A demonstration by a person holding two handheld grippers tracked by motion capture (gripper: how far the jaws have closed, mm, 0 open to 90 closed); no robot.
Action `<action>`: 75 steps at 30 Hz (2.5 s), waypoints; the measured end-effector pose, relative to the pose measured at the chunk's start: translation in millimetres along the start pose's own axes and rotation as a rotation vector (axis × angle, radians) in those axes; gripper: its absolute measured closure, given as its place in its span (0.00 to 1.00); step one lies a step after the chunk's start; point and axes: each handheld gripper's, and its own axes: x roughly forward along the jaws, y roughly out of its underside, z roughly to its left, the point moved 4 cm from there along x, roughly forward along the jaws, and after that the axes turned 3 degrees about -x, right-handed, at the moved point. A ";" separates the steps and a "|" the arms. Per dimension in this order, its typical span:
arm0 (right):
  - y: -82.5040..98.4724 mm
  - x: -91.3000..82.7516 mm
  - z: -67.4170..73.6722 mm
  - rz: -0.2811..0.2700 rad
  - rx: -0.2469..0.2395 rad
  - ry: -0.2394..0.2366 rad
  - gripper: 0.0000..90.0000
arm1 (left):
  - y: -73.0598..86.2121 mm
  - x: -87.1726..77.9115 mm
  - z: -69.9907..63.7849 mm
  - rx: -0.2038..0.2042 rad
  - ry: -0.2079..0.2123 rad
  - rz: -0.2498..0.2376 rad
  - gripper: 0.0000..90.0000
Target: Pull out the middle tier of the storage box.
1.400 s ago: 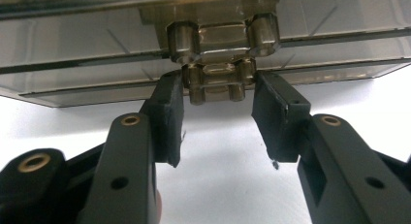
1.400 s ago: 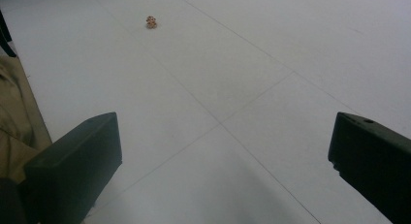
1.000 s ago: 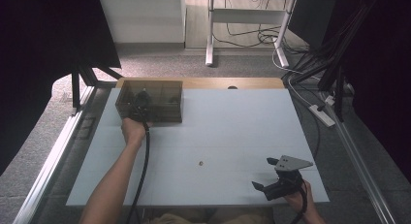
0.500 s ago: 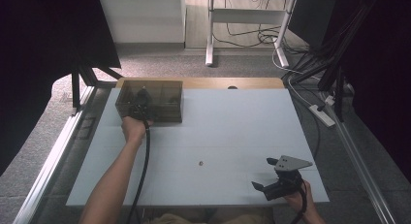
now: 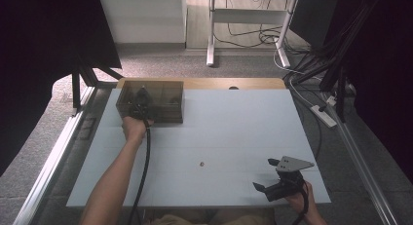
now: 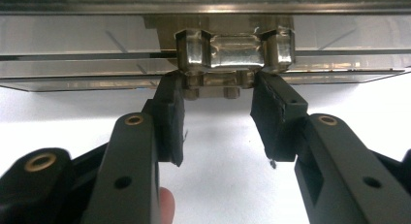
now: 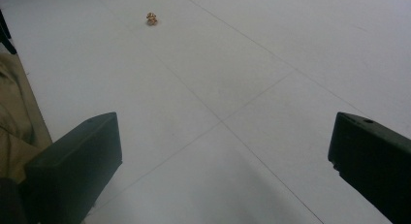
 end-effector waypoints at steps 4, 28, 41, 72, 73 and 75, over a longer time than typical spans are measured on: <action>-0.1 0.0 0.1 0.000 0.000 0.000 0.00 | 0.3 -0.2 -0.1 0.002 0.000 0.001 0.64; -0.1 0.6 0.6 0.004 -0.001 0.001 0.00 | 6.4 -2.8 0.9 0.002 0.012 0.003 0.64; 0.2 1.3 0.7 0.006 0.000 -0.002 0.00 | 9.5 -4.0 1.5 0.009 0.015 0.002 0.64; 0.5 1.1 0.5 0.008 0.001 -0.004 0.00 | 21.5 -10.8 17.3 0.120 0.037 -0.069 0.20; 0.5 1.2 0.5 0.008 0.001 -0.005 0.00 | 22.0 -11.5 18.5 0.129 0.051 -0.083 0.17; 0.5 1.3 0.6 0.009 0.001 -0.004 0.00 | 23.6 -12.6 21.3 0.152 0.046 -0.093 0.15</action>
